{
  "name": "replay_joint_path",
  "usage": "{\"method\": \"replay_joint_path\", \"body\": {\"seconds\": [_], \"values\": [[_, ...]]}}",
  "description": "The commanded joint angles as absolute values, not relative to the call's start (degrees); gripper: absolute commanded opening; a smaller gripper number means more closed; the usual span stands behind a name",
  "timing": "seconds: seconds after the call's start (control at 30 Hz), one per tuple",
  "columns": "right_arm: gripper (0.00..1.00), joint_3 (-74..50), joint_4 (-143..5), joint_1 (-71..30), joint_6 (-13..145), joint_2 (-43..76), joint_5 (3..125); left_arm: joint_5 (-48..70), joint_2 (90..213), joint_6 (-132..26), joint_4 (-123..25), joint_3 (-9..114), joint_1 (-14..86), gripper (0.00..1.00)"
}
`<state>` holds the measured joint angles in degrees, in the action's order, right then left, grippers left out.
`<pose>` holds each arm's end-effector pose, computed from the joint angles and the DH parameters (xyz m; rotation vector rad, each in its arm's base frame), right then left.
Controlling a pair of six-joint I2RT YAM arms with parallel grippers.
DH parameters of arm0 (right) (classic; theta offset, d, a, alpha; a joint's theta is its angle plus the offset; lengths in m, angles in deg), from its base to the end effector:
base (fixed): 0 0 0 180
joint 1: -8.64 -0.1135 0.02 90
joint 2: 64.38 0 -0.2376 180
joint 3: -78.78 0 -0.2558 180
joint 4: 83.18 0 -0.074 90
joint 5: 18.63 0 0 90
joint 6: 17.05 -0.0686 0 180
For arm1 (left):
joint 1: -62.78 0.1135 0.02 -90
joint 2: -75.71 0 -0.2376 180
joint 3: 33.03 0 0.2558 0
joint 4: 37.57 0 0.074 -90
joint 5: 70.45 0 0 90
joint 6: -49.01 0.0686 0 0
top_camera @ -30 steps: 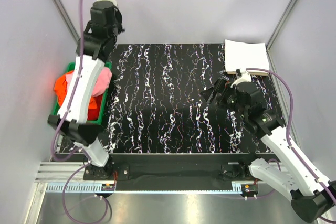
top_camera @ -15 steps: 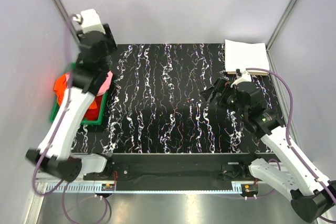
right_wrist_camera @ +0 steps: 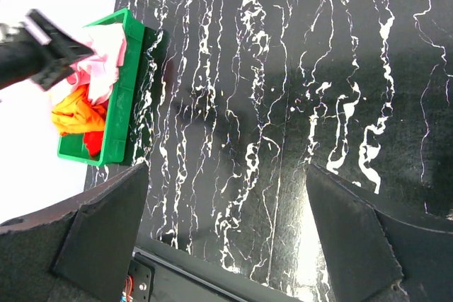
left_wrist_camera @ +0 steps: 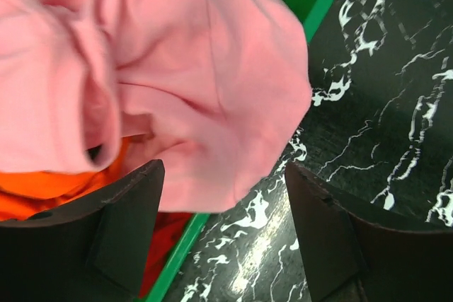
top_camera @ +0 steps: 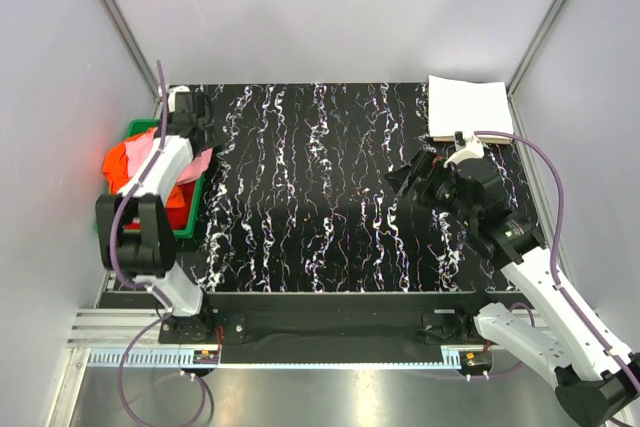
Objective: Fold and stack the t-shirts
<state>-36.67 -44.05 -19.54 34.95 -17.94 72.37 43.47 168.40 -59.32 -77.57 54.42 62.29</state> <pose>0.2055 0.1087 0.3140 0.1843 2.0039 0.7401 0.3824 0.0245 0.2304 -0.5523 2.2311 0.3243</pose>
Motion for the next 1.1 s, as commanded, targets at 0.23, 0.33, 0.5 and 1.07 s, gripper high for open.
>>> {"method": "replay_joint_path", "body": {"seconds": [0.23,0.33,0.5,1.07], "values": [[1.0,-36.33,-45.8,-19.66,36.92,-20.26,74.09,45.3,179.51,-63.93,-78.9,60.78,67.0,0.71],[1.0,-36.5,-45.71,-19.57,37.09,-19.91,74.53,44.34,179.16,-62.35,-78.02,61.04,67.18,0.49],[1.0,-36.42,-45.71,-19.66,36.57,-18.68,74.01,43.19,175.39,-60.16,-77.58,62.18,67.18,0.09],[1.0,-34.92,-45.71,-19.66,35.69,-16.22,73.48,27.38,161.94,-55.14,-76.36,96.54,63.22,0.0]]}}
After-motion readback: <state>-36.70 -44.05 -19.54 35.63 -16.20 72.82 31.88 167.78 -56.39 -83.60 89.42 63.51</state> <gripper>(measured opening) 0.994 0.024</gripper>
